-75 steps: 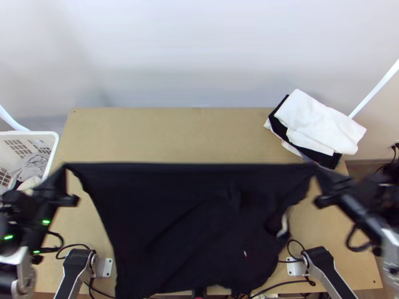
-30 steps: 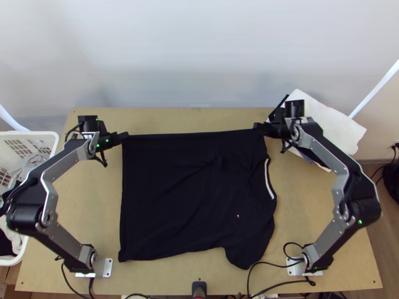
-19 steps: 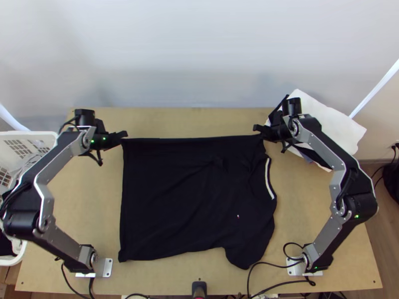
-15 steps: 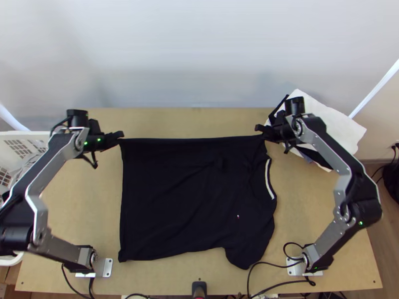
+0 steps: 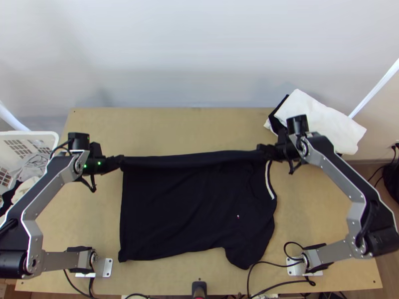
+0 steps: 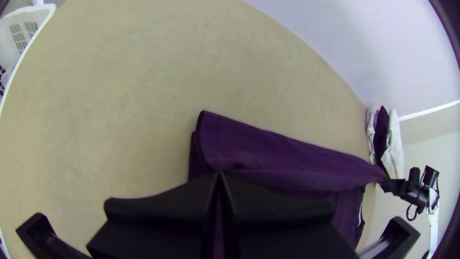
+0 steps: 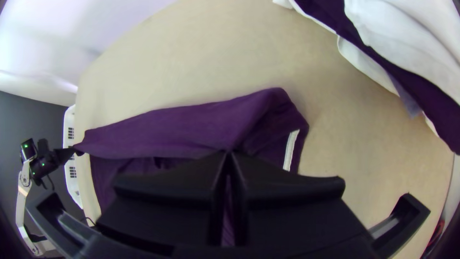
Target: Fold the t-shirt
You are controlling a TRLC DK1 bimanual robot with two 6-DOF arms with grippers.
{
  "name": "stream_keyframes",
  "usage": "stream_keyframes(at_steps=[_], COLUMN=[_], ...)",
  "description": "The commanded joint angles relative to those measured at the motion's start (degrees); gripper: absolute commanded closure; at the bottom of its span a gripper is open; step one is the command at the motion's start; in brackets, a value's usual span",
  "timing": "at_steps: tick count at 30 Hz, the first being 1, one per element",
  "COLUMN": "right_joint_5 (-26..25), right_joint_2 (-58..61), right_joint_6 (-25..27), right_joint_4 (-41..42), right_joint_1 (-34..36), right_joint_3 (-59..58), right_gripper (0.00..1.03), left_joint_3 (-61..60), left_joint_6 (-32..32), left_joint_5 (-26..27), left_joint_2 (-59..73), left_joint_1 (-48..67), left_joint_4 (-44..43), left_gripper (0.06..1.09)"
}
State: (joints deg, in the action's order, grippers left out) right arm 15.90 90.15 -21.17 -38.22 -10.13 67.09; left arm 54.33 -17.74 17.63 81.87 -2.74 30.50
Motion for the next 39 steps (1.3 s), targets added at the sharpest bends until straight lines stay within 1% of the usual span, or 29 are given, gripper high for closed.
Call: stream_keyframes(at_steps=[1,4,8,9,10,11,12,13,15,16,20,22,25,26,29,32,36,37,38,39], right_joint_5=[-0.4,-0.6,-1.9,-2.0,-2.6,-3.5,-4.1,-4.5,-5.8,-5.8,-5.7,-5.7,-5.5,-5.5,-5.4,-5.0,-4.4,-3.8,-3.2,-2.6], right_joint_2=[-2.6,-3.9,-6.0,-6.8,-7.7,-8.7,-9.5,-10.3,-12.0,-12.8,-15.4,-18.0,-20.5,-21.5,-26.5,-29.9,-32.8,-32.8,-32.7,-32.5], right_joint_6=[-0.8,-0.8,-0.9,-0.9,-0.9,-0.9,-0.9,-0.8,-0.7,-0.9,-1.3,-1.4,-1.5,-1.3,-1.3,-1.8,-1.8,-1.8,-1.8,-1.8], right_joint_4=[-0.3,0.9,4.1,5.2,6.0,6.3,6.3,6.3,6.0,5.5,-2.0,-5.6,-15.7,-18.0,-22.3,-29.1,-32.0,-32.9,-33.5,-34.1], right_joint_1=[-0.4,-0.3,-0.2,-0.2,-0.2,-0.2,-0.2,-0.2,-0.2,-0.1,1.1,1.1,0.6,0.0,-2.0,-4.9,-6.6,-6.6,-6.6,-6.6], right_joint_3=[-4.5,-8.0,-12.7,-13.9,-15.0,-15.8,-16.3,-16.6,-17.3,-17.7,-15.8,-15.4,-13.9,-14.0,-15.7,-16.5,-18.8,-19.1,-19.3,-19.3], right_gripper=[1.00,1.00,1.00,1.00,0.99,0.89,0.73,0.54,0.15,0.03,0.03,0.03,0.03,0.03,0.04,0.04,0.04,0.04,0.04,0.04], left_joint_3=[-3.8,-6.2,-9.8,-10.7,-11.5,-12.0,-12.1,-12.1,-12.0,-11.5,-9.5,-8.2,-6.9,-6.2,-4.8,-4.9,-7.3,-7.9,-7.9,-7.5], left_joint_6=[1.1,1.6,4.0,4.6,4.7,4.9,5.8,6.6,6.8,6.8,8.2,10.6,14.0,14.3,15.8,18.9,24.6,24.7,24.6,24.5], left_joint_5=[0.7,0.7,0.7,0.7,0.7,1.3,1.9,2.0,2.1,2.1,2.1,2.0,1.9,1.7,1.4,1.0,-3.7,-6.5,-8.9,-9.2], left_joint_2=[-2.6,-4.1,-6.3,-7.1,-8.0,-9.2,-10.4,-11.9,-14.6,-15.9,-21.5,-23.2,-26.5,-27.5,-30.2,-32.7,-37.9,-37.9,-37.3,-36.4], left_joint_1=[-0.1,0.2,0.4,0.4,0.4,0.5,0.8,1.1,1.3,1.2,-0.5,-0.9,-0.1,0.1,3.2,7.4,18.0,21.4,23.8,25.7], left_joint_4=[0.0,-0.3,-0.2,-0.2,-0.2,0.6,1.9,3.2,4.6,4.9,6.1,8.9,15.4,17.3,23.5,29.4,37.4,39.2,40.2,42.6], left_gripper=[1.05,1.05,1.04,1.03,0.93,0.76,0.60,0.46,0.15,0.12,0.11,0.12,0.13,0.13,0.25,0.27,0.29,0.29,0.34,0.39])
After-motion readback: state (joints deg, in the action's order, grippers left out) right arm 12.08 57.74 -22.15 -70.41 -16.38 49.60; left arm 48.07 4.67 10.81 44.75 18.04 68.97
